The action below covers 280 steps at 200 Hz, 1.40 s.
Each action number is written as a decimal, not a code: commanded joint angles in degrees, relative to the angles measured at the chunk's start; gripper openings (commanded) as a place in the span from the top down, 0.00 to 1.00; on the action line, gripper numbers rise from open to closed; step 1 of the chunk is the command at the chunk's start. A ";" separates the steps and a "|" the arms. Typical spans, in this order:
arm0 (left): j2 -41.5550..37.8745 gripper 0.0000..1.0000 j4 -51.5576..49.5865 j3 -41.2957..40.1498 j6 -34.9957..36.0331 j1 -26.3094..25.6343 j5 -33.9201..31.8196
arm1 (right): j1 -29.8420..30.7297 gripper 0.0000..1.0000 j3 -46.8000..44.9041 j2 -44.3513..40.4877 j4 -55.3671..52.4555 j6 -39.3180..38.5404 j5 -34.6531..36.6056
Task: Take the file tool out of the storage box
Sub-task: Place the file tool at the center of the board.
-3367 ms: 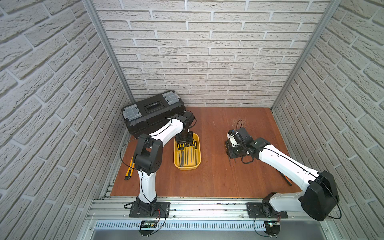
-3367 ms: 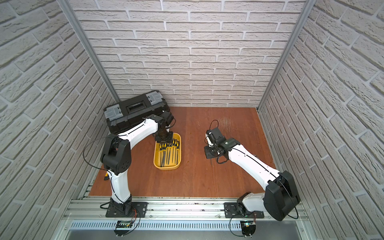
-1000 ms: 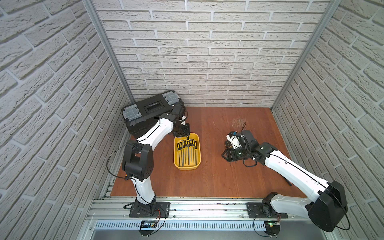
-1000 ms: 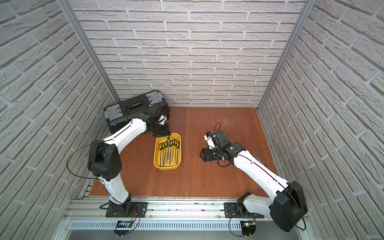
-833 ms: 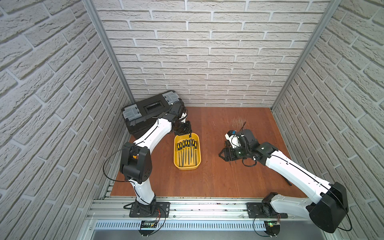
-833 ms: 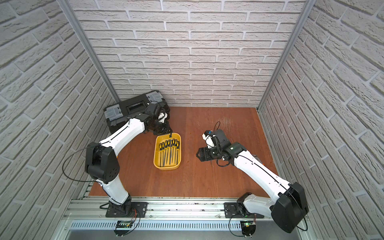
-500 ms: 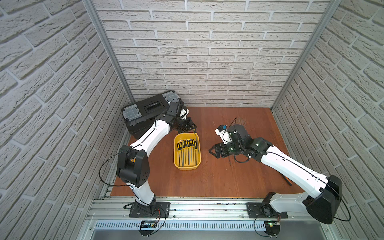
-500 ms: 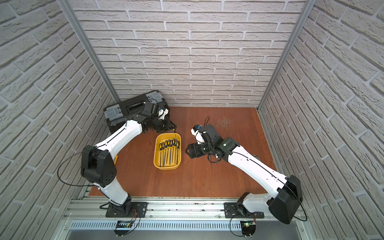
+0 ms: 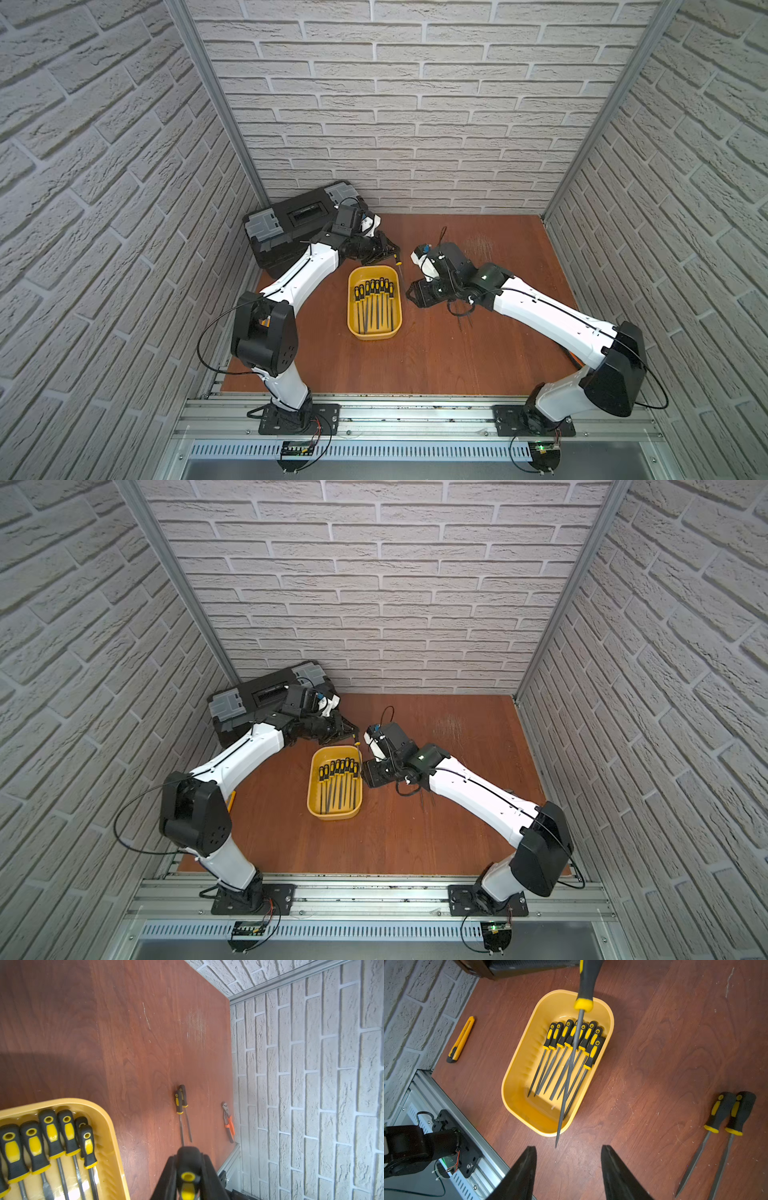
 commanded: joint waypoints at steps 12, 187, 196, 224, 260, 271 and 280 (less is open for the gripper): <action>-3.03 0.87 3.68 -1.01 -1.38 0.38 2.26 | 0.38 0.51 3.00 3.46 1.33 -1.01 1.18; -4.81 0.87 3.76 -2.86 -1.27 0.23 1.66 | 0.40 0.80 8.00 8.17 1.07 -1.78 0.82; -4.62 0.87 3.67 -2.64 -1.27 0.23 1.60 | 0.44 0.82 7.92 8.19 1.23 -1.84 0.73; -5.12 0.87 3.01 -2.15 -1.13 0.21 1.25 | 0.40 0.88 8.83 9.21 1.40 -2.15 -0.51; -5.82 0.85 2.61 -2.76 -0.74 0.42 0.90 | 0.41 0.97 9.63 9.35 0.76 -2.30 -0.59; -5.70 0.83 2.70 -2.79 -0.74 0.39 1.15 | 0.37 0.97 9.51 9.33 0.48 -2.25 -0.38; -5.30 0.80 2.68 -2.60 -0.74 0.38 1.23 | 0.43 0.97 9.44 9.28 0.32 -2.28 -0.32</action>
